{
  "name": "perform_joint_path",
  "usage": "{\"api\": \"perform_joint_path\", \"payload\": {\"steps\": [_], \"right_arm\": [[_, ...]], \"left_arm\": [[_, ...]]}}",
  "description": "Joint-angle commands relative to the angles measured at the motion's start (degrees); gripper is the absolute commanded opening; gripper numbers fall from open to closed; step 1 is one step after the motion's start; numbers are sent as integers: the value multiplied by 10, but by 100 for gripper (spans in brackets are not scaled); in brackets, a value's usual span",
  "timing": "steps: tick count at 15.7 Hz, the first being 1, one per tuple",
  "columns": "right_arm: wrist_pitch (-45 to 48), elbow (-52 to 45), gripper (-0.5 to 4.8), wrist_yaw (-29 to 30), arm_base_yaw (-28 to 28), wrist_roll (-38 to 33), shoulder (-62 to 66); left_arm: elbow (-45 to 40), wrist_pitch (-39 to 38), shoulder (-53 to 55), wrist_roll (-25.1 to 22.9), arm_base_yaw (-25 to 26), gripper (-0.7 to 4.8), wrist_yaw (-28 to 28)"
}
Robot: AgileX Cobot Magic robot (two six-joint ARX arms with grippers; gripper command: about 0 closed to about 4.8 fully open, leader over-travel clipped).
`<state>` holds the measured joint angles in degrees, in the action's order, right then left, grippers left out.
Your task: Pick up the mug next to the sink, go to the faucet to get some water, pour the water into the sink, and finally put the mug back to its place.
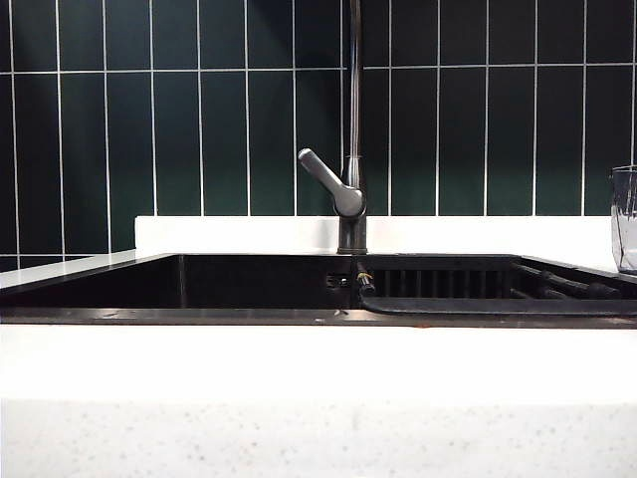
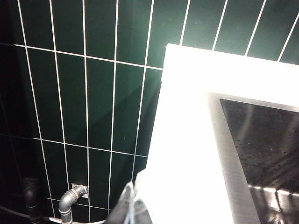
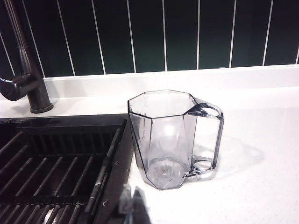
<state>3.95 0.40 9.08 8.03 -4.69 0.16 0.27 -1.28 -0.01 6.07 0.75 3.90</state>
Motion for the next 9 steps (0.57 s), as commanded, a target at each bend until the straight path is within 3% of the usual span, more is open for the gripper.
{"api": "perform_joint_path", "payload": {"steps": [1, 4, 7, 9], "right_arm": [[5, -3, -1, -2, -18, -2, 0], [3, -3, -1, -10, -78, -2, 0], [-10, -3, -1, -77, -87, 2, 0], [-11, -3, -1, -79, -87, 2, 0]], "left_arm": [[2, 5, 0, 2, 0, -5, -1], [2, 5, 0, 2, 0, -5, -1], [2, 5, 0, 2, 0, -5, -1], [2, 5, 0, 2, 0, -5, -1]]}}
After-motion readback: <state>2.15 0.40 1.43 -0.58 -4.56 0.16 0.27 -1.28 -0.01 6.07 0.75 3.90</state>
